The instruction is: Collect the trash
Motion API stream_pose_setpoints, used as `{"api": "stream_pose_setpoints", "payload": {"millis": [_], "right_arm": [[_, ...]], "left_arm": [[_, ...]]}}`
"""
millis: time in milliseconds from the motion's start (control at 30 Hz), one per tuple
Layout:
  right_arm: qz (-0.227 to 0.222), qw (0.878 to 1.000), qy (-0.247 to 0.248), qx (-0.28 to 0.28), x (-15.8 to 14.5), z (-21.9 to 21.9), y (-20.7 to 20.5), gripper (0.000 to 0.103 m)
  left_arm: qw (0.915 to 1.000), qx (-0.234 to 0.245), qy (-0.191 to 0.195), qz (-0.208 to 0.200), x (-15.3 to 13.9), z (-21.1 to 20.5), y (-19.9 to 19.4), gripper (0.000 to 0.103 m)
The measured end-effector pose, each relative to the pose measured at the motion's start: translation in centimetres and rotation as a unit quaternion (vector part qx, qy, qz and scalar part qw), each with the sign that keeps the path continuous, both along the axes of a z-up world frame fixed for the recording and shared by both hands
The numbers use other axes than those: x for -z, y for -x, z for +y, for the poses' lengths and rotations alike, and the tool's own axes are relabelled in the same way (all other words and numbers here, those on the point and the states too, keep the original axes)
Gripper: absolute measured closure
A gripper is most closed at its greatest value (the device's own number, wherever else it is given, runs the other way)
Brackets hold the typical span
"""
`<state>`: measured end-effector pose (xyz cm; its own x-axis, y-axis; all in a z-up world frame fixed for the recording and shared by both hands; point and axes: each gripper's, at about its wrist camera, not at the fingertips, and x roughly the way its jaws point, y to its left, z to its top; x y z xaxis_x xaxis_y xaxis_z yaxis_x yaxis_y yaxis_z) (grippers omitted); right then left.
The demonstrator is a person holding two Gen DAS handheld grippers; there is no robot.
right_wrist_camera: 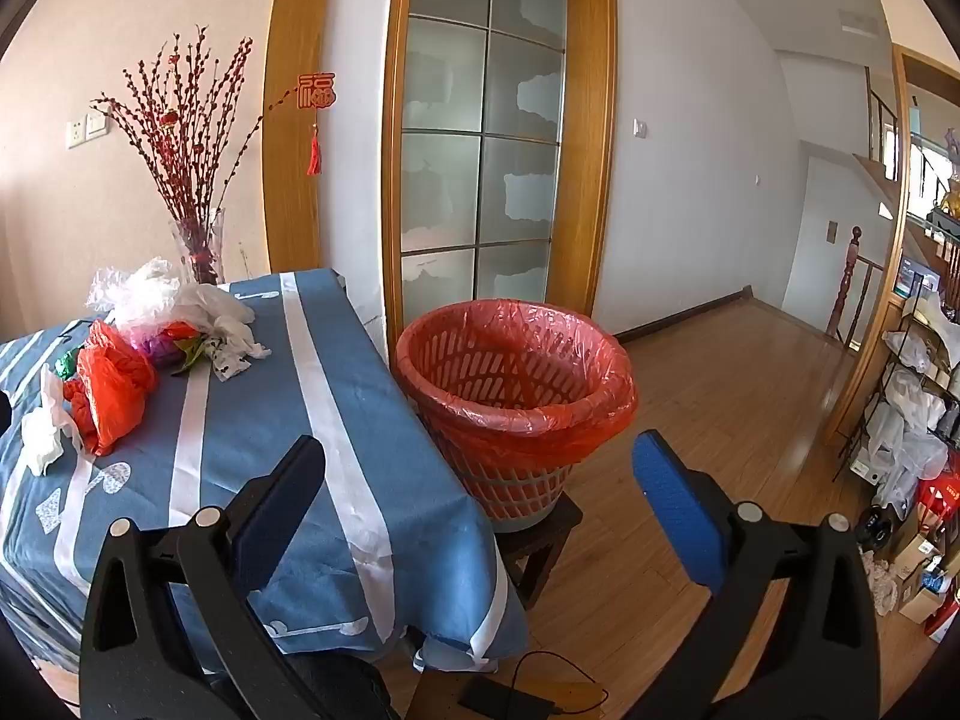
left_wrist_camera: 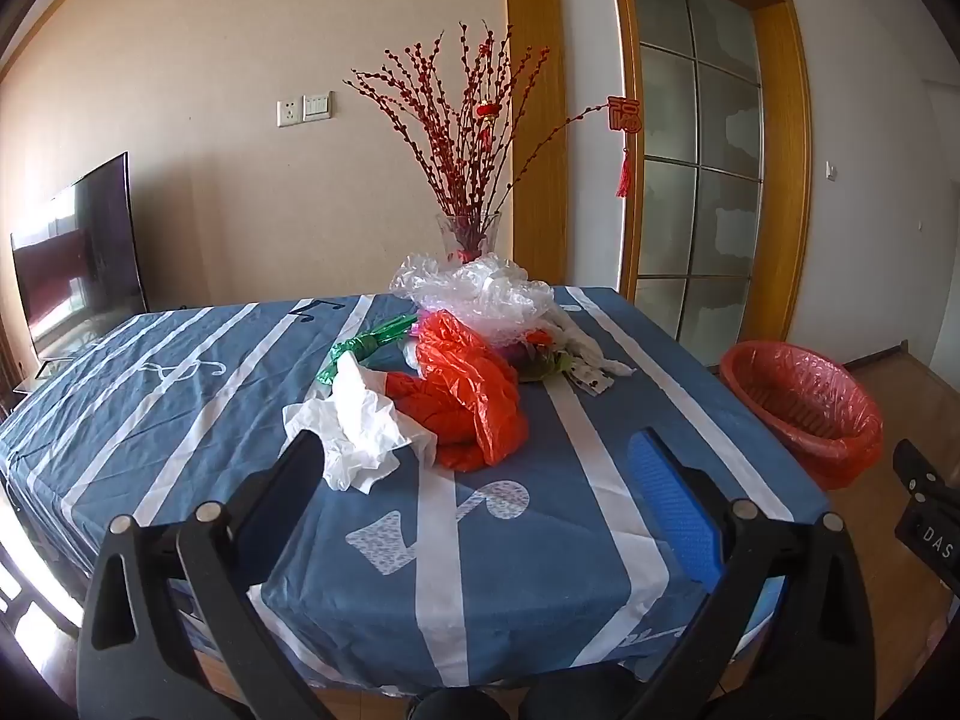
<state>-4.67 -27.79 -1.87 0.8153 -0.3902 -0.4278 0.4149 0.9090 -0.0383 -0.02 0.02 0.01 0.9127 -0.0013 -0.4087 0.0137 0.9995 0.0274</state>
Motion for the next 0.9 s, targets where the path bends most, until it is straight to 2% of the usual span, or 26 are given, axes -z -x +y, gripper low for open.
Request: {"api": "stream_pose_setpoints", "payload": {"millis": [900], "right_arm": [[-0.001,1.000,0.000,0.000,0.06,-0.01,0.01,0.002]], "left_arm": [[1.0000,-0.001,-0.001,0.002,0.00,0.03,0.18,0.004]]}}
